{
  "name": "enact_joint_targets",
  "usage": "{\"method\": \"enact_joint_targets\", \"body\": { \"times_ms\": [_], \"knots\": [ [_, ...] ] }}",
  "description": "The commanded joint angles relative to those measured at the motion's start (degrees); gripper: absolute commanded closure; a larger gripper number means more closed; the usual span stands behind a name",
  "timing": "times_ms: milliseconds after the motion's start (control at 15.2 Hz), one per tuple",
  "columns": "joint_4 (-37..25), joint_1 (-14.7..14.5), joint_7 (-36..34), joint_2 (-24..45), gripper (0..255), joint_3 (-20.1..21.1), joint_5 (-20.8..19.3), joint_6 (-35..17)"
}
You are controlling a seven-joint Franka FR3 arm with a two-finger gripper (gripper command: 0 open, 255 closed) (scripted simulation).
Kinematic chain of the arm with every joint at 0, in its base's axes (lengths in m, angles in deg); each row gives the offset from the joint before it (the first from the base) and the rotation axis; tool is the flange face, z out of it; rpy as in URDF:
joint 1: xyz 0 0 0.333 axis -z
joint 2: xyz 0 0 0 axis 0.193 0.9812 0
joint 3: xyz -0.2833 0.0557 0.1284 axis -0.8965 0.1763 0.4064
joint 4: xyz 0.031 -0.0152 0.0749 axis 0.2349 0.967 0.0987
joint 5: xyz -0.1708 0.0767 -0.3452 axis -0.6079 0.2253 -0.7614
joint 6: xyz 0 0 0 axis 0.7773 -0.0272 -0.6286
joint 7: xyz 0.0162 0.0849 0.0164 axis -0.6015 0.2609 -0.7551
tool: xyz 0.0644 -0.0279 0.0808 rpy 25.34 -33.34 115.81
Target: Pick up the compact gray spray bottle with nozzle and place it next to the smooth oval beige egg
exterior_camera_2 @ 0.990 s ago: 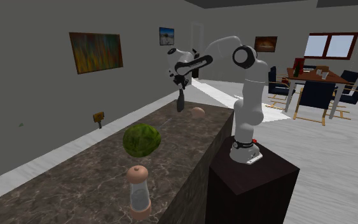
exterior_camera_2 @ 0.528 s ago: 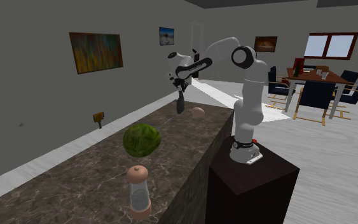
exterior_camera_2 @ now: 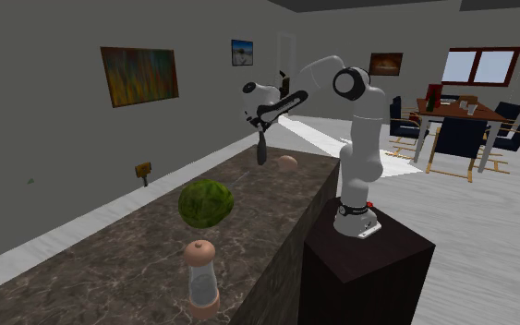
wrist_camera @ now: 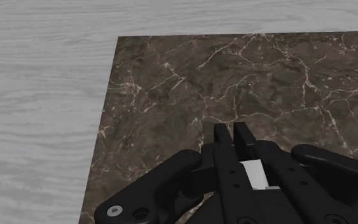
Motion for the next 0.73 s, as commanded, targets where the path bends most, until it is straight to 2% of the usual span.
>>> {"method": "enact_joint_targets", "body": {
  "times_ms": [0,528,594,660],
  "knots": [
    [3.89,-0.12,-0.28,1.31,255,-0.45,10.77,-0.34],
    [3.89,-1.13,-0.29,1.30,255,-1.46,10.75,-0.33],
    [2.30,-1.43,0.28,2.24,0,-1.20,11.68,0.44],
    [2.90,-1.94,-0.23,0.75,0,-0.61,11.14,1.88]
  ]
}}
